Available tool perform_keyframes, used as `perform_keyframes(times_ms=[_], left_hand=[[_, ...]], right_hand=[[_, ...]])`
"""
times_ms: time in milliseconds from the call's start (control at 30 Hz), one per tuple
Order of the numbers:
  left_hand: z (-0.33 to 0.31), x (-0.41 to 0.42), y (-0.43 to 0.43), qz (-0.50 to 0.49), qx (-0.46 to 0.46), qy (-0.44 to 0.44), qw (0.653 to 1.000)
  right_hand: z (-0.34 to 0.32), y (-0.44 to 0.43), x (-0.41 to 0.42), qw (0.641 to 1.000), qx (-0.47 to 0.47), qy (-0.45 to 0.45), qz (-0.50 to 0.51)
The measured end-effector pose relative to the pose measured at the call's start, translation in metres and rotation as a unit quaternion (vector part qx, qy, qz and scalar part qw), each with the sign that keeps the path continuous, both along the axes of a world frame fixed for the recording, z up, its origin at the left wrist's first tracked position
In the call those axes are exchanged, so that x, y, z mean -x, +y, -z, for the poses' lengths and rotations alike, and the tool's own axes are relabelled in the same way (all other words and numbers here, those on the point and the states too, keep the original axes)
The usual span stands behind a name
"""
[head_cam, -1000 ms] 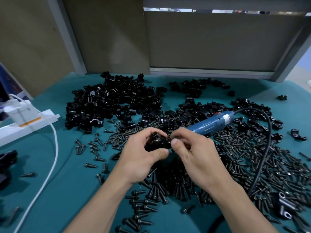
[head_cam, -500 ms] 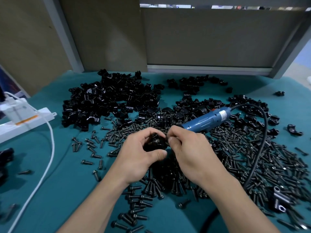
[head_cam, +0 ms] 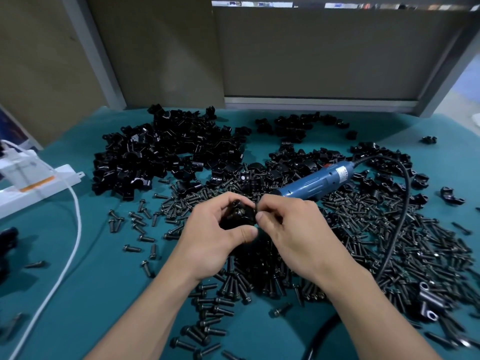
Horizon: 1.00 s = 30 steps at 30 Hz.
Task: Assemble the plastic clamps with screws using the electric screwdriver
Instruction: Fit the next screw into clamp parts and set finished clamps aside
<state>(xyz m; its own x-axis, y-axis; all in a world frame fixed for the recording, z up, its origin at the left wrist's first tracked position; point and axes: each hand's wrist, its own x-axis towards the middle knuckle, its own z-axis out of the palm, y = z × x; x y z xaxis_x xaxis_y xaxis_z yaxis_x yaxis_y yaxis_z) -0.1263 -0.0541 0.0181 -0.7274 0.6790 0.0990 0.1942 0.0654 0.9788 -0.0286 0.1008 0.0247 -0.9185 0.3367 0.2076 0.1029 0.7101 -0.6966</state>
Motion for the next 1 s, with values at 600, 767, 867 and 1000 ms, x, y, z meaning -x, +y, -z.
perform_keyframes(times_ms=[600,767,867,1000], left_hand=[[0.0,0.008,-0.004,-0.004,-0.029,-0.009,1.0],[0.001,0.008,-0.005,-0.019,-0.014,0.02,1.0],[0.002,0.008,-0.004,-0.006,0.0,0.037,0.999],[0.003,0.006,-0.003,-0.009,0.001,0.053,0.999]], right_hand=[[0.003,-0.011,0.002,0.999,-0.023,0.027,0.0],[0.005,-0.014,0.009,0.999,-0.008,0.006,0.032],[0.005,-0.011,0.006,0.999,0.019,0.012,0.025],[0.006,-0.011,0.009,0.998,0.038,0.01,0.039]])
